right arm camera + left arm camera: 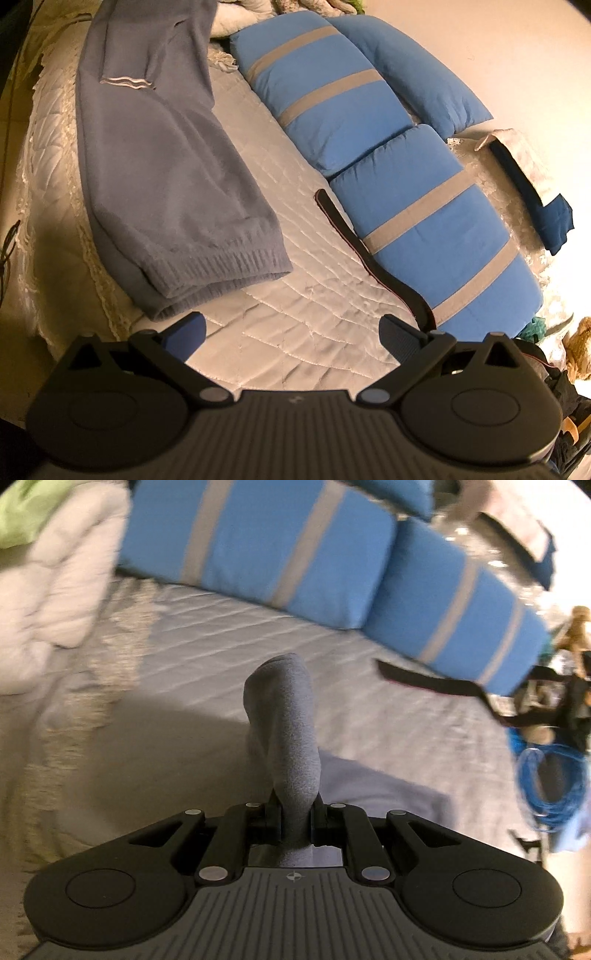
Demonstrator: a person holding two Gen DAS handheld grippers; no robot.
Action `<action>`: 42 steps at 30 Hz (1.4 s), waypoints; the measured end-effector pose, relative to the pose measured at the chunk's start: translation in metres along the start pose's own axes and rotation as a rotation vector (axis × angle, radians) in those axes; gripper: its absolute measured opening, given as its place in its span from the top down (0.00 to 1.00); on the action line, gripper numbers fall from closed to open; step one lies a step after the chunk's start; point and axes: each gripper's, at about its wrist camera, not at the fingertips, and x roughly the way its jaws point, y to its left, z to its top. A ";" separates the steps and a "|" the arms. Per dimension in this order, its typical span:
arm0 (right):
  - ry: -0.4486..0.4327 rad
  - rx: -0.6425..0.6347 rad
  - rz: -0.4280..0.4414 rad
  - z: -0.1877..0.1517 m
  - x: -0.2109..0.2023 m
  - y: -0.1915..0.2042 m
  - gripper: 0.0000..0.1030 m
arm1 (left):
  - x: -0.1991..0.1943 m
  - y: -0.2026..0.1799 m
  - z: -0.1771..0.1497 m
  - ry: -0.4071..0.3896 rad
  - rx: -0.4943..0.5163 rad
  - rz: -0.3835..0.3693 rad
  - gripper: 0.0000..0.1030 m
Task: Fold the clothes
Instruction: 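Lift the held waistband end over onto the cuffs and open the left tool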
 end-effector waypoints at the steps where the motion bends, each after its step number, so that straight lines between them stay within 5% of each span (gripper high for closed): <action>1: -0.002 0.001 -0.003 0.000 0.000 0.000 0.00 | 0.002 -0.009 -0.002 0.004 0.003 -0.015 0.89; 16: -0.013 -0.001 -0.021 -0.002 -0.003 0.003 0.00 | 0.049 -0.110 -0.018 0.086 0.055 -0.169 0.88; 31: -0.008 0.011 -0.025 -0.002 -0.002 0.002 0.00 | 0.169 -0.152 -0.045 0.188 0.074 -0.216 0.87; 35: 0.001 0.015 -0.020 -0.003 -0.001 0.001 0.00 | 0.204 -0.162 -0.054 0.230 0.044 -0.276 0.66; 38: 0.006 0.015 -0.016 -0.004 -0.001 0.000 0.00 | 0.210 -0.168 -0.056 0.257 0.057 -0.388 0.55; 42: 0.009 0.026 -0.009 -0.004 0.000 -0.002 0.00 | 0.187 -0.168 -0.053 0.151 0.125 -0.406 0.38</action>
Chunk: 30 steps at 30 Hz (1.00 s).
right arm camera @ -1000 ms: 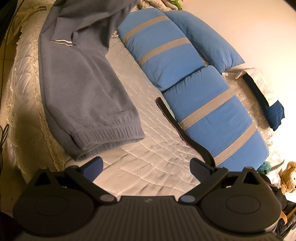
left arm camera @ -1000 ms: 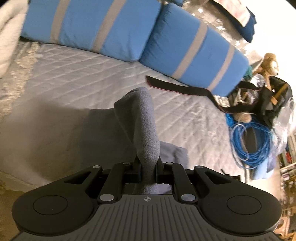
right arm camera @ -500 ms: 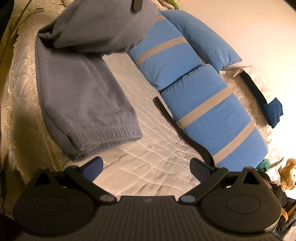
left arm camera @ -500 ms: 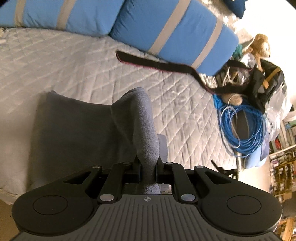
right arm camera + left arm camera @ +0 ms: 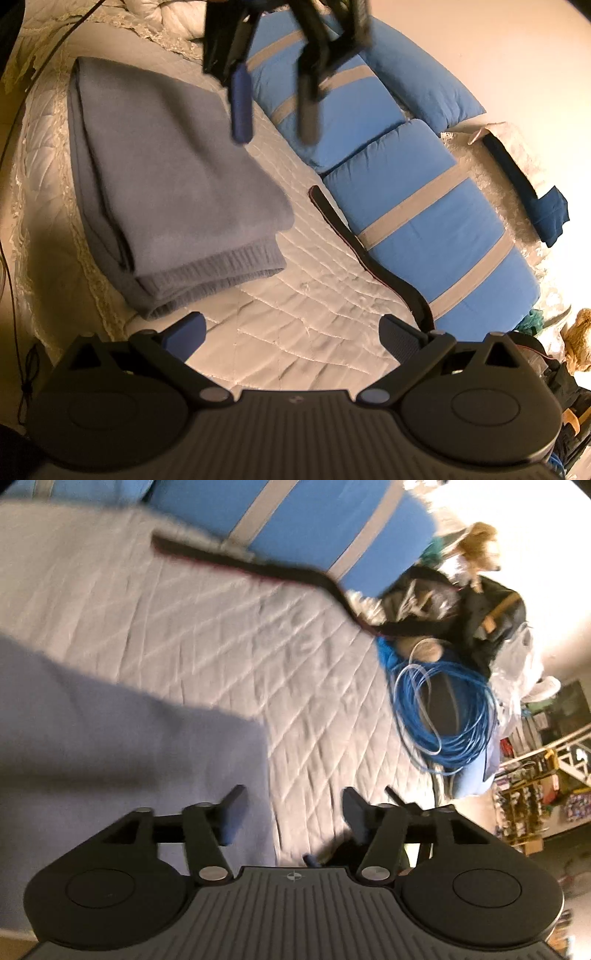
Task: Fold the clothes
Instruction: 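Grasp the folded sweatpants bundle edge with the right tool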
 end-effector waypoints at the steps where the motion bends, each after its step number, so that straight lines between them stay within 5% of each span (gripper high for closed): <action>1: 0.002 0.005 0.004 0.000 0.000 -0.001 0.00 | -0.008 0.000 0.000 -0.036 0.026 0.031 0.36; 6: 0.008 0.037 0.033 0.001 0.002 -0.006 0.00 | -0.045 0.018 -0.008 -0.153 0.104 0.192 0.32; 14: 0.029 0.103 0.153 0.003 0.005 -0.019 0.00 | -0.076 0.075 -0.029 -0.202 0.091 0.421 0.32; 23: 0.004 0.361 0.287 0.028 0.011 -0.046 0.00 | -0.092 0.127 -0.057 -0.338 0.048 0.495 0.32; 30: 0.075 0.735 0.539 0.036 0.054 -0.060 0.13 | -0.102 0.144 -0.062 -0.459 -0.033 0.443 0.32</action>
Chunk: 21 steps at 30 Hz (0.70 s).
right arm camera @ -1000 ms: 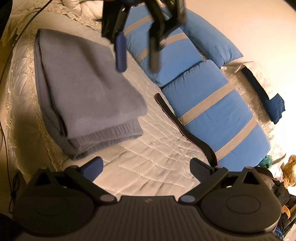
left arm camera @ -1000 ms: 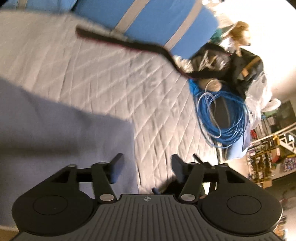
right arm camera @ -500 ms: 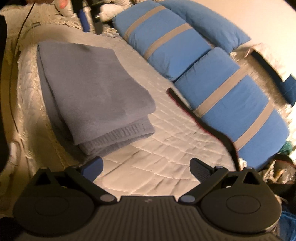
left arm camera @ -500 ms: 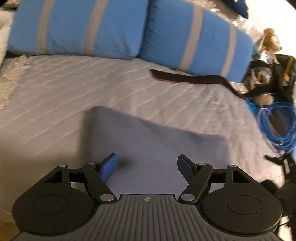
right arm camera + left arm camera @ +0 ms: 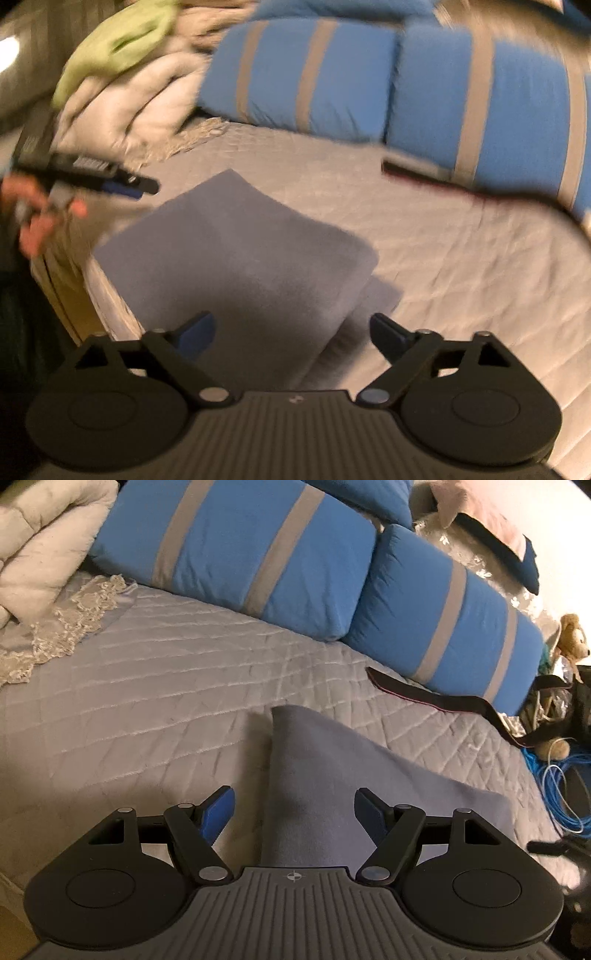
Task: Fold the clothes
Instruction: 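Grasp the folded sweatpants bundle edge with the right tool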
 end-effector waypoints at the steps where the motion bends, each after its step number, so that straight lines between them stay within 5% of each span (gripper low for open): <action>1: 0.011 0.068 0.025 0.000 0.004 -0.008 0.17 | -0.001 0.001 0.001 -0.009 0.000 0.005 0.32; 9: 0.042 0.523 0.274 -0.008 0.030 -0.063 0.43 | 0.009 0.006 0.001 0.037 -0.033 0.000 0.32; 13: 0.086 0.687 0.330 -0.015 0.049 -0.085 0.80 | 0.011 0.009 0.000 0.050 -0.049 0.002 0.32; 21: 0.083 0.746 0.328 -0.015 0.047 -0.088 0.87 | 0.010 0.014 0.000 0.044 -0.081 0.014 0.32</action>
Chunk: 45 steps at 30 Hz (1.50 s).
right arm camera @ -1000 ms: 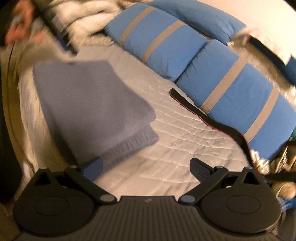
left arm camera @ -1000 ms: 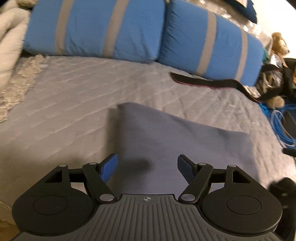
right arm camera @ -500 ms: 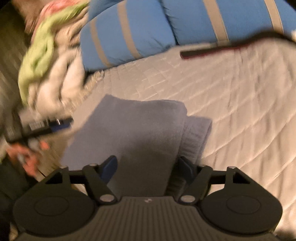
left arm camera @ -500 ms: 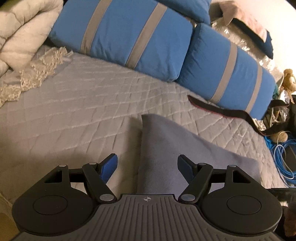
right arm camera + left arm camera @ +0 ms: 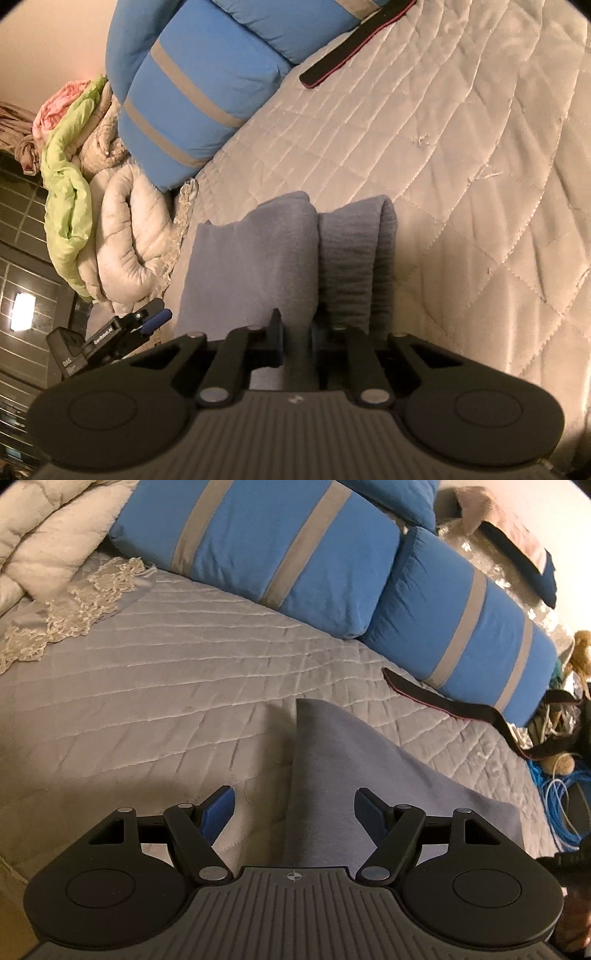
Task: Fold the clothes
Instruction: 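Grasp the folded sweatpants bundle edge with the right tool, then lift the bundle with the right tool while the left tool grasps its other edge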
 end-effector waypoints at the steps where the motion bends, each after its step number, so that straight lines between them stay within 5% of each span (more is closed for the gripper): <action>1: -0.003 -0.001 -0.002 0.000 -0.001 0.001 0.88 | 0.000 0.001 0.000 0.001 -0.004 -0.002 0.32; 9: -0.015 -0.045 -0.026 -0.002 -0.012 -0.002 0.87 | 0.003 -0.003 -0.002 0.014 0.018 -0.014 0.32; 14: -0.081 -0.119 -0.037 0.002 -0.021 0.008 0.30 | 0.007 -0.004 -0.003 0.029 0.027 -0.009 0.32; 15: -0.117 -0.117 -0.032 0.005 -0.025 0.010 0.27 | 0.007 -0.004 -0.003 0.031 0.025 -0.008 0.32; 19: -0.163 -0.050 -0.026 0.025 -0.020 0.002 0.32 | 0.007 -0.002 -0.003 0.033 0.015 -0.009 0.32; 21: -0.160 -0.029 -0.041 0.032 -0.012 -0.003 0.48 | 0.008 -0.002 -0.003 0.035 0.012 -0.009 0.32; 23: -0.152 0.013 -0.052 0.037 -0.005 -0.010 0.81 | 0.008 -0.002 -0.004 0.039 0.011 -0.005 0.32; 26: -0.167 0.095 -0.031 0.040 -0.004 -0.023 0.87 | 0.010 -0.001 -0.004 0.042 0.011 -0.002 0.32; 33: -0.164 0.117 -0.039 0.040 -0.001 -0.031 0.85 | 0.009 0.000 -0.004 0.040 0.007 0.000 0.32; 35: -0.168 0.117 -0.061 0.040 -0.002 -0.031 0.61 | 0.009 0.001 -0.004 0.037 0.005 0.002 0.32; 40: -0.210 0.029 -0.175 0.036 -0.006 -0.023 0.38 | 0.010 -0.001 -0.006 0.024 0.021 0.022 0.32; 45: -0.291 -0.103 -0.269 0.028 -0.013 -0.005 0.38 | 0.006 -0.006 -0.007 -0.003 0.060 0.022 0.32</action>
